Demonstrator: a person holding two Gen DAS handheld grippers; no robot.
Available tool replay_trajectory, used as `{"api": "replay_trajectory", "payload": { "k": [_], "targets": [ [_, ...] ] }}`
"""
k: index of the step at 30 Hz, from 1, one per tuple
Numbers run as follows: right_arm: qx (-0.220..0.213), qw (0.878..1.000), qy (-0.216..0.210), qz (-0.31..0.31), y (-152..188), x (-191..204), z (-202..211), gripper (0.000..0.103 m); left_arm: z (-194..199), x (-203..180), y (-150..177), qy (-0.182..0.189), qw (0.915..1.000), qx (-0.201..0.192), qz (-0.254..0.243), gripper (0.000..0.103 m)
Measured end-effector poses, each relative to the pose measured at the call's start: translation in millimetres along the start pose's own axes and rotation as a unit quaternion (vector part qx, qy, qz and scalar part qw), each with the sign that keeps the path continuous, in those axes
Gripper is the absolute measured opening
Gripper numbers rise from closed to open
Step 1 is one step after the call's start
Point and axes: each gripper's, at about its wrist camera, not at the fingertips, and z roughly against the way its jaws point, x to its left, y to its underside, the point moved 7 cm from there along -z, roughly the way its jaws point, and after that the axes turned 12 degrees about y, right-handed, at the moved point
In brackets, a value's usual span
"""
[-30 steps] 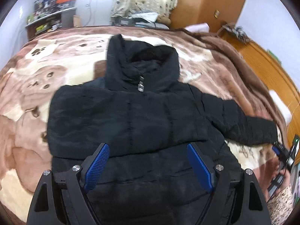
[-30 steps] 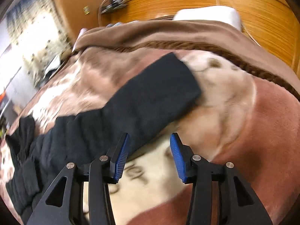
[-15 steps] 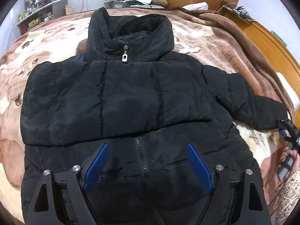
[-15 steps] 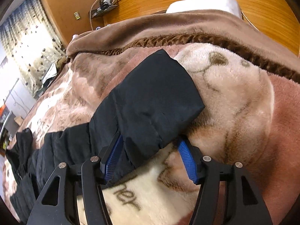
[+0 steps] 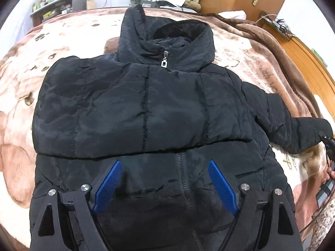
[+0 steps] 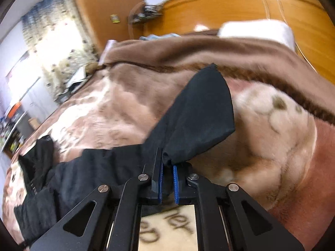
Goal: Fold large clothes
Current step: 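Grasp the other sleeve cuff with the right gripper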
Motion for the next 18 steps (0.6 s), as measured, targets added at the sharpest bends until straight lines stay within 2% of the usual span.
{"api": "replay_trajectory", "payload": {
  "k": [4,10,14,18],
  "targets": [
    [-0.031,0.998,-0.050,0.031,-10,41,36,0.008,8,5,-1,0.004,1.0000,-0.006,0.005,0.084],
    [-0.074,0.986,-0.128,0.082,-16,112,91,0.007,22,20,-3,0.012,0.9995,-0.019,0.021,0.084],
    [-0.085,0.974,-0.166,0.127,-3,165,113,0.007,32,32,-5,0.016,0.9990,-0.024,0.033,0.084],
    [-0.071,0.965,-0.202,0.150,18,206,121,0.007,43,45,-9,0.021,0.9981,-0.036,0.044,0.084]
  ]
}}
